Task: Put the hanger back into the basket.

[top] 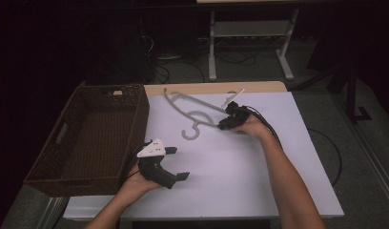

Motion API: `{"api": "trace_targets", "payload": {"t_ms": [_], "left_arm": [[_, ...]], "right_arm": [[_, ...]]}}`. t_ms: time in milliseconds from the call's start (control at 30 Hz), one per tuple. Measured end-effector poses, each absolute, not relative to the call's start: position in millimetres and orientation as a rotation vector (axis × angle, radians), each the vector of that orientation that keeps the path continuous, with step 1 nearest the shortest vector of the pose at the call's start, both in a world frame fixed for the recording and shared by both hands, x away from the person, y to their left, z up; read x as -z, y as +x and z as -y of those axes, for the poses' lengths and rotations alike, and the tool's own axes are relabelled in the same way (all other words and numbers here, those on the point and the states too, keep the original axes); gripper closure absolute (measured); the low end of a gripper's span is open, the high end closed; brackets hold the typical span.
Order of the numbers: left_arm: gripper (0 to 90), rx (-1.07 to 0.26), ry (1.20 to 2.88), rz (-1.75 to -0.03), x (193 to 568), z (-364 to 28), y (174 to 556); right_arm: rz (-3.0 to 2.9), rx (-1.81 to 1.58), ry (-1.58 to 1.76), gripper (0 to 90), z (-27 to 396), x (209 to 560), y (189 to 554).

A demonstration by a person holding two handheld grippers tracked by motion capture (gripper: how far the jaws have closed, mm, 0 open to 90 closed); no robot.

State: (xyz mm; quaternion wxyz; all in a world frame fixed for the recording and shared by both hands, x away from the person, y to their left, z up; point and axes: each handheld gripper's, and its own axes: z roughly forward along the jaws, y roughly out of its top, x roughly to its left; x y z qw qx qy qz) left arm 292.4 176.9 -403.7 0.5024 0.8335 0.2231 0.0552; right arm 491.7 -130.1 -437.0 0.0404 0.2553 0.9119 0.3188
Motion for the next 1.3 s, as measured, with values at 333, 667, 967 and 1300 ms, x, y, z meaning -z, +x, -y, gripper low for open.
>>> {"api": "trace_targets", "payload": {"t_ms": [333,667,967,1300], "left_arm": [[0.0,-0.137,2.013,-0.542,403.4,-177.8,292.2],[0.0,-0.133,2.014,-0.554,403.7,-178.8,292.2],[0.0,-0.145,2.019,-0.550,404.1,-179.2,292.8],[0.0,-0.143,2.016,-0.554,403.9,-179.9,292.0]], "right_arm": [[-2.869,-0.920,0.672,80.9,127.6,433.8,478.5],[-2.867,-0.945,0.642,80.9,143.0,434.9,453.5],[-2.903,-0.943,0.535,80.8,151.3,434.1,413.9],[-2.972,-0.917,0.367,80.7,141.7,431.3,366.1]]}}
